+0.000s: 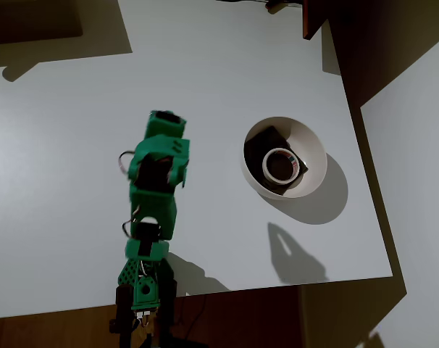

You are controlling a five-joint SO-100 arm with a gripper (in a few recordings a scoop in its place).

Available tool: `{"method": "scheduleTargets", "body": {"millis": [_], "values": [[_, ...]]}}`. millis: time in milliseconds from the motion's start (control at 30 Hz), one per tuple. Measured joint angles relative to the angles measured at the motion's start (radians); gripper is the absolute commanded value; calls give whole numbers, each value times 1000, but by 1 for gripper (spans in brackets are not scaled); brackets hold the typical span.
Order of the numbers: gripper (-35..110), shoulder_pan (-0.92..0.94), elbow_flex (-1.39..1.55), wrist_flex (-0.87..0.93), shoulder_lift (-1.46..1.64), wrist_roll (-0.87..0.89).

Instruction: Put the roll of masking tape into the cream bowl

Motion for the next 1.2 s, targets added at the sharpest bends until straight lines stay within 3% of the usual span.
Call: {"method": "scheduleTargets", "body": {"millis": [367, 900, 1200], "values": [[-8, -268, 707, -135, 606, -54], [-8, -250, 1787, -463, 1161, -107], [-8, -250, 2141, -517, 1358, -127]]}}
